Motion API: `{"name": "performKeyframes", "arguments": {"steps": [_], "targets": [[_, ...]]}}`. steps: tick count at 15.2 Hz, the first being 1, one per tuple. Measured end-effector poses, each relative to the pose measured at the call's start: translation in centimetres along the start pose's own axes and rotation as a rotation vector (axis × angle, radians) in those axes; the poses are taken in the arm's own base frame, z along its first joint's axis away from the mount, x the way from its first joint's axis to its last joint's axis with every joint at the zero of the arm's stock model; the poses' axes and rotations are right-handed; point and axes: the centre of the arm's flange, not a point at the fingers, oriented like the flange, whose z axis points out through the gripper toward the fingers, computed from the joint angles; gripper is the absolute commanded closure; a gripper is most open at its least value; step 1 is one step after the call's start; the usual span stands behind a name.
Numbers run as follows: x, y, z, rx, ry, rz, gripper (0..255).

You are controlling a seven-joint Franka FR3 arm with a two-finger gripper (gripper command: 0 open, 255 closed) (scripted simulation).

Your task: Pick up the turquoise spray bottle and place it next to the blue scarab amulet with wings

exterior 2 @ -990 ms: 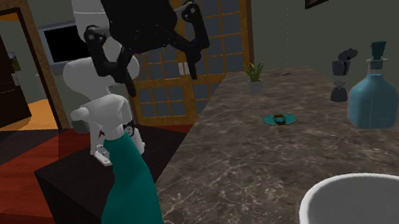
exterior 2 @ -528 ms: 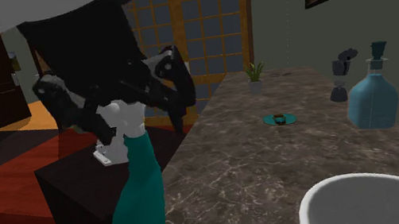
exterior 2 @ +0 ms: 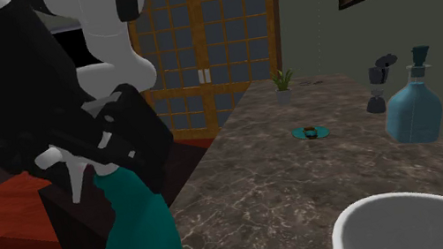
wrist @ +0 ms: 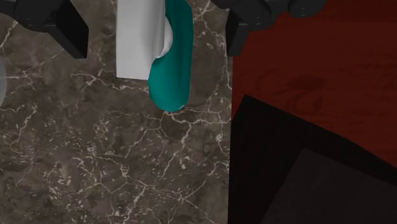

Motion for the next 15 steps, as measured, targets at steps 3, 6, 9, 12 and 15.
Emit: {"name": "performKeyframes", "arguments": {"steps": [3, 6, 9, 12, 15], "targets": [[-0.6, -0.2, 0.4, 0.012, 0.013, -0.004, 0], [-0.6, 0.4, 0.3, 0.02, 0.018, -0.006, 0], [-0.9, 0.6, 0.5, 0.023, 0.023, -0.008, 0], [-0.9, -0.2, 0.4, 0.024, 0.027, -0.011, 255], [-0.7, -0.5, 0.3, 0.015, 0.013, 0.0, 255]]}}
